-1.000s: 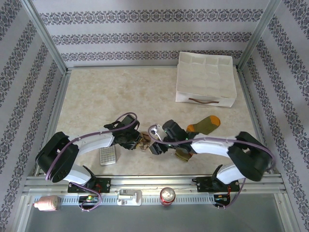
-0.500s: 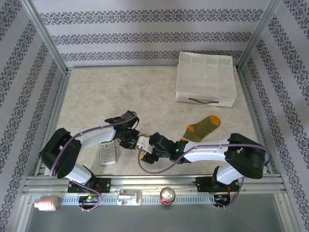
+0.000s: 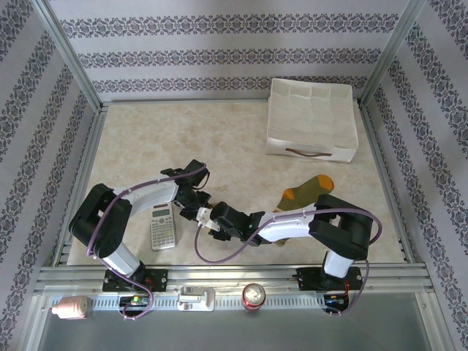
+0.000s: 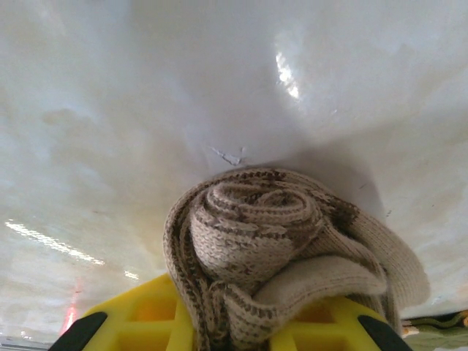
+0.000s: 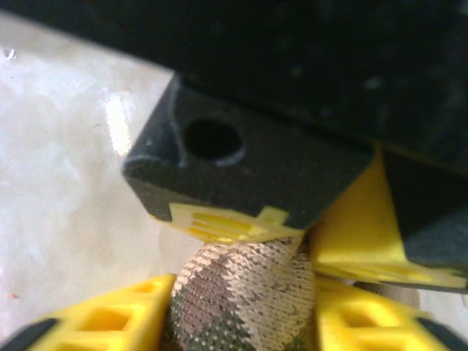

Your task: Roll the socks

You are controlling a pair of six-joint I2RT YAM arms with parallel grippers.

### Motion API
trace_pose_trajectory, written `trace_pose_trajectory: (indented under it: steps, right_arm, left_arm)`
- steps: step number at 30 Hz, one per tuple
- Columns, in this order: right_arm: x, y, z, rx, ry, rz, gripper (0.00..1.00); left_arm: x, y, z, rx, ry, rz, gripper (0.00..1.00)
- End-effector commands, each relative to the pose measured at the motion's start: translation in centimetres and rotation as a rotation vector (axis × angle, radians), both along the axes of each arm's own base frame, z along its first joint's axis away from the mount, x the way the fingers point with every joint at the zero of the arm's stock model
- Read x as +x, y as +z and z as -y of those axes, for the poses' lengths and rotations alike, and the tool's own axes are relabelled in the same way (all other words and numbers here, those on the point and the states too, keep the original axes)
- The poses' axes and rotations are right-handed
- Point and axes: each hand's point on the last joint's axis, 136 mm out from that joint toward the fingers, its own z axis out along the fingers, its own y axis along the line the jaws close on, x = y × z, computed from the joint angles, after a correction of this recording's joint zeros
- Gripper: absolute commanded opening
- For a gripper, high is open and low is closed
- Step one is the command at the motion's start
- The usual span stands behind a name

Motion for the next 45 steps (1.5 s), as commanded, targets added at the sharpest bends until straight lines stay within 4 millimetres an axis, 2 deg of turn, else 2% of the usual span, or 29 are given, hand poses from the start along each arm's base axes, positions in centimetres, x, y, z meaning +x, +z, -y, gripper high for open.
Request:
trace_pose_trajectory:
  steps: [1, 4, 6, 9, 11, 12, 14, 17, 24, 30, 34, 36, 43, 45]
  right_arm:
    - [1.4, 0.3, -0.4, 0.034, -0.07, -0.023, 0.27]
    - [1.5, 0.5, -0.2, 0.076, -0.094, -0.088, 0.08]
    - [1.1, 0.5, -0.2, 0.098, -0.092, -0.149, 0.0]
    - [0.4, 0.0, 0.2, 0.102, -0.092, -0.238, 0.0]
    - [-0.2, -1.0, 0.8, 0.103, -0.101, -0.323, 0.0]
    - [-0.3, -1.4, 1.2, 0.103, -0.114, -0.359, 0.0]
    - [-1.1, -2.6, 1.9, 0.106, -0.127, -0.455, 0.0]
    - [-2.1, -4.0, 2.8, 0.11, -0.145, -0.568, 0.0]
    - [-3.4, -6.3, 4.7, 0.106, -0.215, -0.759, 0.0]
    - [-4.1, -7.6, 5.5, 0.093, -0.248, -0.857, 0.0]
    - [-4.4, -8.2, 5.9, 0.086, -0.272, -0.91, 0.0]
    - [-4.3, -8.4, 6.0, 0.094, -0.293, -0.941, 0.0]
    - [-4.1, -8.7, 6.4, 0.136, -0.356, -1.081, 0.0]
    - [-4.1, -9.0, 6.6, 0.13, -0.381, -1.123, 0.0]
  left_arm:
    - [-3.3, -3.0, -3.6, 0.171, -0.002, -0.141, 0.1]
    - [-3.0, -2.8, -3.6, 0.169, -0.007, -0.123, 0.11]
    - [-3.0, -2.8, -3.6, 0.166, -0.004, -0.117, 0.11]
    - [-2.8, -2.7, -3.6, 0.157, 0.005, -0.103, 0.13]
    - [-2.3, -2.4, -3.5, 0.144, 0.011, -0.073, 0.18]
    - [-2.0, -2.1, -3.5, 0.14, 0.016, -0.058, 0.21]
    - [-1.2, -1.6, -3.3, 0.129, 0.025, -0.014, 0.36]
    - [-0.4, -0.7, -3.1, 0.105, 0.038, 0.03, 0.49]
    - [0.8, 0.9, -3.5, 0.083, 0.071, 0.109, 0.62]
    - [3.5, 3.0, -3.9, 0.044, 0.14, 0.296, 0.83]
    - [4.4, 4.3, -3.9, 0.018, 0.144, 0.394, 0.86]
    - [4.2, 4.4, -3.7, -0.002, 0.131, 0.415, 0.84]
    - [2.3, 3.7, -2.5, -0.04, 0.081, 0.431, 0.68]
    - [1.9, 3.3, -2.1, -0.039, 0.072, 0.427, 0.66]
